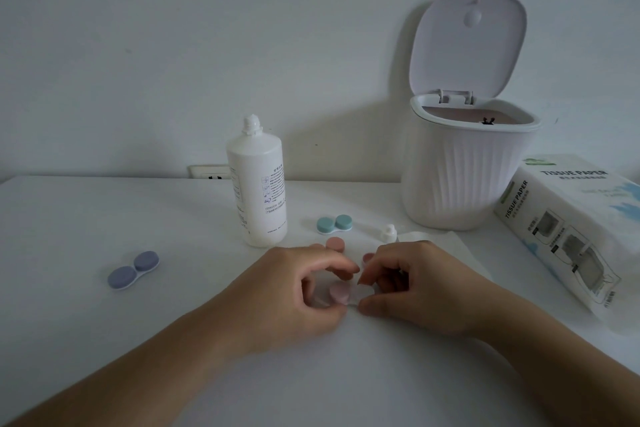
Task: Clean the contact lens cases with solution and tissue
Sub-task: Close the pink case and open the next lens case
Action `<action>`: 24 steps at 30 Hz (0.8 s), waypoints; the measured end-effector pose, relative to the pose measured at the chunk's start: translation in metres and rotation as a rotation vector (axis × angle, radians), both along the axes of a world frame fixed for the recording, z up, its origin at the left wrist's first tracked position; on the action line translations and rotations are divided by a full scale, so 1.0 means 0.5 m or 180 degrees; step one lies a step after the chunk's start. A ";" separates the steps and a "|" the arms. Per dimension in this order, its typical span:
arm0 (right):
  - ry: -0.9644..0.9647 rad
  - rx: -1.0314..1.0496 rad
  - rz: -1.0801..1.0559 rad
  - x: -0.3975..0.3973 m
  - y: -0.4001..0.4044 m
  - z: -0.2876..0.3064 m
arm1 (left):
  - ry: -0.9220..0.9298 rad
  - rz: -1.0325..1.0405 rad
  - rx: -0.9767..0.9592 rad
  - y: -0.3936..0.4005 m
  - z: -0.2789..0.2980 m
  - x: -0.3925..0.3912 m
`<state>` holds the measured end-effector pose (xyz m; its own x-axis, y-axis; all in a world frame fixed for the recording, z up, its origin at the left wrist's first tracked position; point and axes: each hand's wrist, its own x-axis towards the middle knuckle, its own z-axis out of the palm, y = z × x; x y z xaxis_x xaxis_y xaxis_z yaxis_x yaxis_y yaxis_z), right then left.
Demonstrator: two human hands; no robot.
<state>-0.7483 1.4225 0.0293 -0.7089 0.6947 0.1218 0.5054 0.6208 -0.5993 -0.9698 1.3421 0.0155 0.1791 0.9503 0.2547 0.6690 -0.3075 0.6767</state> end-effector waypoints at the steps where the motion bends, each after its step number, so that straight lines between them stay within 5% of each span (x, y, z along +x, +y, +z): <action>1: 0.0007 -0.0007 0.0000 0.000 0.000 0.000 | 0.0018 -0.0059 0.0033 -0.001 0.000 0.001; 24: 0.0045 -0.0024 0.0010 0.001 -0.001 0.000 | 0.0245 -0.0029 0.0252 0.005 0.003 0.000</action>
